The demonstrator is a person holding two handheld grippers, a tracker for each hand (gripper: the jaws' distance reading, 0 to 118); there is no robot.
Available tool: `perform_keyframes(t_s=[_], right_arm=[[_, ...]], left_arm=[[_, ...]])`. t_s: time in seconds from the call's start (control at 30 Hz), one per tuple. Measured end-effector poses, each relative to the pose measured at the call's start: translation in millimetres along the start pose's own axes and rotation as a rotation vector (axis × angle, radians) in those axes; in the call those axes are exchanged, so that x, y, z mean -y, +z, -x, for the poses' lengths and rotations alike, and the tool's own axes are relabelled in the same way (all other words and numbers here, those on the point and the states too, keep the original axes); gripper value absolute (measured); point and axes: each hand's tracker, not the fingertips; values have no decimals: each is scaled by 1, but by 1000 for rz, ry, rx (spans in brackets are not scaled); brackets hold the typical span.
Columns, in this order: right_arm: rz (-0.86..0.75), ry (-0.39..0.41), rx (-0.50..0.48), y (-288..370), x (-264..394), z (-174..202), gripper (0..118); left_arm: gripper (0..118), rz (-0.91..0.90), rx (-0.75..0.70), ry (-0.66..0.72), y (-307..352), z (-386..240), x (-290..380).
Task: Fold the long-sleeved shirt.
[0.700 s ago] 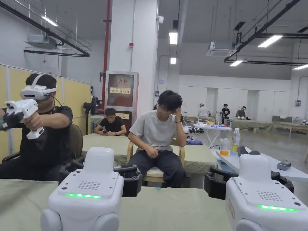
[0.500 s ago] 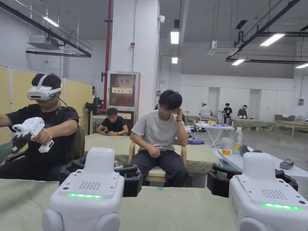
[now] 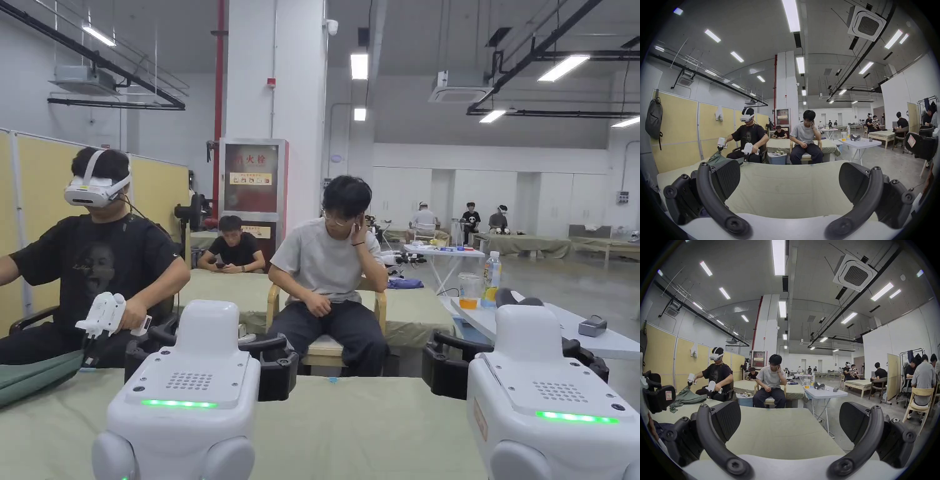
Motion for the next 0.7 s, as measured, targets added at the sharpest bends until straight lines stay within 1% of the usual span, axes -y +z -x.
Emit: perform_keyframes(t_s=[0.13,0.2,0.33,0.5,0.7], right_arm=[[-8,-32,10,1,4,-2,118],[1,-33,7,0,8,-2,118],[21,-18,6,-1,13,-1,118],[13,-22,7,0,14,-2,118],[4,14,-2,1,16,3,118]], left_arm=[[118,-6,28,2,0,1,2],[118,-10,20,-2,0,0,4],[118,17,21,38,-1,3,6],[118,13,7,14,-4,4,6],[118,9,1,28,-3,6,7]])
